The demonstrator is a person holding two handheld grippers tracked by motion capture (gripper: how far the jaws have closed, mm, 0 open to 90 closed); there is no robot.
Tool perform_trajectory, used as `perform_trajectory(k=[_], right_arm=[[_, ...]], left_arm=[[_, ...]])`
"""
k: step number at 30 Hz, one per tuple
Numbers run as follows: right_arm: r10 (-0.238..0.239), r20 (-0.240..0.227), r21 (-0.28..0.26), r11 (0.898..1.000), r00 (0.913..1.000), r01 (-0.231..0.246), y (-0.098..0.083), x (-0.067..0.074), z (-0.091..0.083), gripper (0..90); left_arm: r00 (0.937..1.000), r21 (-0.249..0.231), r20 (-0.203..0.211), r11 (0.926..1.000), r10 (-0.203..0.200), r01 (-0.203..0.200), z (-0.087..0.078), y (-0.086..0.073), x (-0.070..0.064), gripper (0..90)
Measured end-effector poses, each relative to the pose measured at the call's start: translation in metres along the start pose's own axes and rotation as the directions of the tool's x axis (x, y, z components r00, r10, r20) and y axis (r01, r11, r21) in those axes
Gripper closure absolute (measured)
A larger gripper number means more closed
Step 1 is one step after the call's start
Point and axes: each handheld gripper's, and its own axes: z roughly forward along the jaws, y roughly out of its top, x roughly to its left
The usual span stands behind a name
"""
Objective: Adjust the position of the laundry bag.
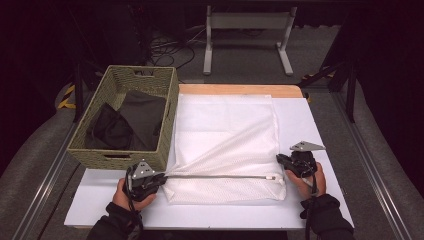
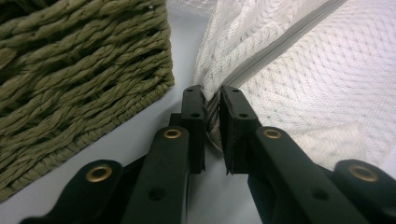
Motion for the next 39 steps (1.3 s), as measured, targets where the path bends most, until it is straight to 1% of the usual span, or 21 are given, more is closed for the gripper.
perform_trajectory(k=[1,3,4,5,6,9,10,11,13,15,16,17,19,22,24,25,29,32,33,37,39], right_arm=[[0.007,-0.011,-0.014,1.0,0.9999,-0.007,-0.001,0.0,-0.004,73.0],[0.017,-0.052,-0.034,0.999,0.9985,-0.019,-0.002,0.001,-0.015,70.7],[0.017,-0.052,-0.034,0.999,0.9985,-0.019,-0.002,0.001,-0.015,70.7],[0.011,-0.069,-0.035,0.999,0.9975,-0.013,-0.003,0.003,-0.02,70.1],[0.003,-0.101,-0.041,0.999,0.9949,-0.007,-0.006,0.006,-0.026,69.8],[-0.043,-0.153,-0.033,0.999,0.9873,0.038,-0.013,0.014,-0.039,69.0],[-0.046,-0.174,-0.028,0.999,0.9837,0.041,-0.016,0.016,-0.043,69.0],[-0.054,-0.18,-0.025,0.998,0.9822,0.05,-0.019,0.018,-0.045,68.3],[-0.076,-0.183,-0.023,0.997,0.9802,0.073,-0.024,0.02,-0.046,60.5],[-0.07,-0.176,-0.007,0.998,0.9819,0.07,-0.028,0.02,-0.046,54.6],[-0.06,-0.185,-0.005,0.998,0.9809,0.061,-0.031,0.018,-0.046,52.3],[-0.058,-0.178,-0.002,0.998,0.9823,0.059,-0.032,0.018,-0.045,49.4],[-0.051,-0.175,0.009,0.999,0.9833,0.053,-0.036,0.017,-0.043,50.1],[-0.081,-0.174,0.017,0.996,0.9813,0.085,-0.04,0.021,-0.04,50.8],[-0.095,-0.165,0.022,0.995,0.9817,0.099,-0.039,0.023,-0.039,56.9],[-0.102,-0.165,0.021,0.994,0.9809,0.107,-0.039,0.023,-0.039,60.4],[-0.117,-0.162,0.014,0.993,0.9799,0.12,-0.039,0.025,-0.038,66.1],[-0.139,-0.185,0.006,0.99,0.9729,0.142,-0.039,0.027,-0.038,78.7],[-0.14,-0.191,0.006,0.99,0.9715,0.144,-0.039,0.027,-0.038,80.7],[-0.133,-0.214,-0.008,0.991,0.9679,0.134,-0.036,0.026,-0.041,82.8],[-0.125,-0.213,-0.017,0.992,0.969,0.125,-0.034,0.026,-0.044,82.9]], left_arm=[[0.9999,-0.009,0.013,0.9999,-0.011,0.011,-0.001,-0.001,0.0,75.5],[0.9999,-0.013,0.016,0.9999,0.001,-0.001,-0.004,-0.003,0.001,70.1],[0.9997,-0.023,0.025,0.9997,0.005,-0.004,-0.006,-0.004,0.0,70.1],[0.9993,-0.034,0.024,0.999,0.029,-0.028,-0.009,-0.006,0.0,65.5],[0.9992,-0.039,0.028,0.9988,0.029,-0.028,-0.011,-0.007,-0.002,60.5],[0.9975,-0.068,0.052,0.9967,0.049,-0.045,-0.018,-0.012,-0.007,49.1],[0.9972,-0.077,0.052,0.9958,0.054,-0.05,-0.02,-0.012,-0.008,45.5],[0.9961,-0.084,0.058,0.9946,0.067,-0.062,-0.021,-0.013,-0.008,41.9],[0.9957,-0.097,0.063,0.9933,0.068,-0.062,-0.023,-0.013,-0.01,36.3],[0.9944,-0.107,0.078,0.9923,0.071,-0.062,-0.023,-0.013,-0.011,31.8],[0.9933,-0.107,0.078,0.9914,0.085,-0.076,-0.023,-0.013,-0.01,30.8],[0.9937,-0.105,0.084,0.9923,0.074,-0.065,-0.022,-0.013,-0.012,29.7],[0.9926,-0.11,0.093,0.9916,0.078,-0.068,-0.022,-0.013,-0.012,28.5],[0.9921,-0.12,0.102,0.9909,0.074,-0.062,-0.022,-0.014,-0.012,27.4],[0.9923,-0.123,0.104,0.991,0.067,-0.054,-0.022,-0.015,-0.012,27.7],[0.9921,-0.123,0.101,0.9905,0.075,-0.062,-0.023,-0.015,-0.013,28.6],[0.9923,-0.144,0.106,0.9884,0.064,-0.049,-0.025,-0.014,-0.016,33.5],[0.9916,-0.126,0.106,0.9902,0.074,-0.06,-0.023,-0.014,-0.018,35.5],[0.9918,-0.119,0.105,0.9911,0.073,-0.06,-0.022,-0.014,-0.019,36.3],[0.9907,-0.104,0.106,0.9918,0.085,-0.074,-0.02,-0.013,-0.02,37.5],[0.9886,-0.101,0.107,0.9903,0.106,-0.096,-0.019,-0.01,-0.022,39.8]])
